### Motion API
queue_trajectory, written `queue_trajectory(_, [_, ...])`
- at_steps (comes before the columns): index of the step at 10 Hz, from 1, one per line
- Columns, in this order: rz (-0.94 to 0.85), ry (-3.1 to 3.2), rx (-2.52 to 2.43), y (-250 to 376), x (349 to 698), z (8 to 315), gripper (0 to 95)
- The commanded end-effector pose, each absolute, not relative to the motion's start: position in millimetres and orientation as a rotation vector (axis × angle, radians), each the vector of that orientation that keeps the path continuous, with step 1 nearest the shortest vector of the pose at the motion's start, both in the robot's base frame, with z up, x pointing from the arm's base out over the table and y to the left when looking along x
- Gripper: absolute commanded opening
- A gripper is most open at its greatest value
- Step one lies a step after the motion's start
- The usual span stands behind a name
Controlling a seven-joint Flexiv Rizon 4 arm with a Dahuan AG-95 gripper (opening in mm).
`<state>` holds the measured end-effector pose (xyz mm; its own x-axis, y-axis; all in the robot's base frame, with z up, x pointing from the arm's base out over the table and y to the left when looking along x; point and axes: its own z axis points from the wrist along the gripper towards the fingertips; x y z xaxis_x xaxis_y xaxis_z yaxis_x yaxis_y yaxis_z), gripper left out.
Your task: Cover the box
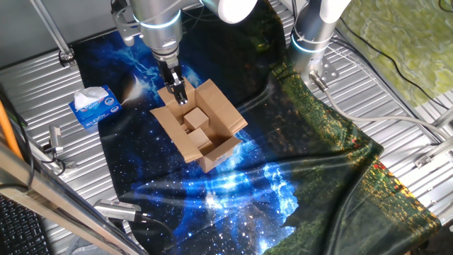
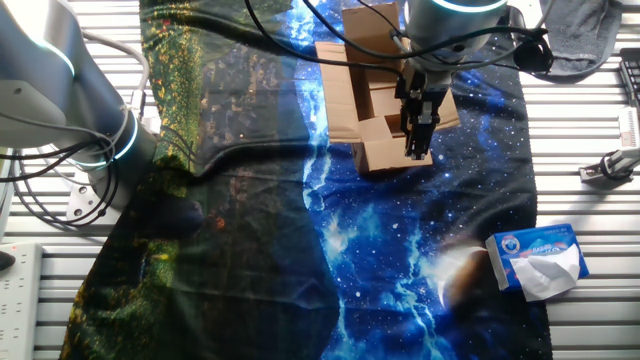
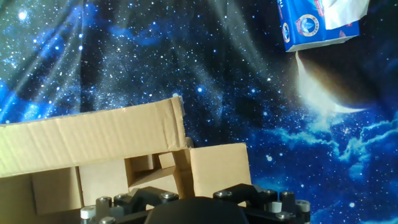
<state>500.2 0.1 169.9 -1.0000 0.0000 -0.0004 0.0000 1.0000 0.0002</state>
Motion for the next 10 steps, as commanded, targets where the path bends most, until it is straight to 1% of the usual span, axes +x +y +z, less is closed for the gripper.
queue_trajectory(1, [0.0, 3.142, 0.0, 0.0, 500.0, 170.0, 95.0])
queue_trajectory(2, [0.037, 3.069, -0.451, 0.0, 500.0, 170.1, 0.0])
queue_trajectory(10, [-0.005, 3.104, -0.425, 1.0, 499.5, 174.3, 0.0])
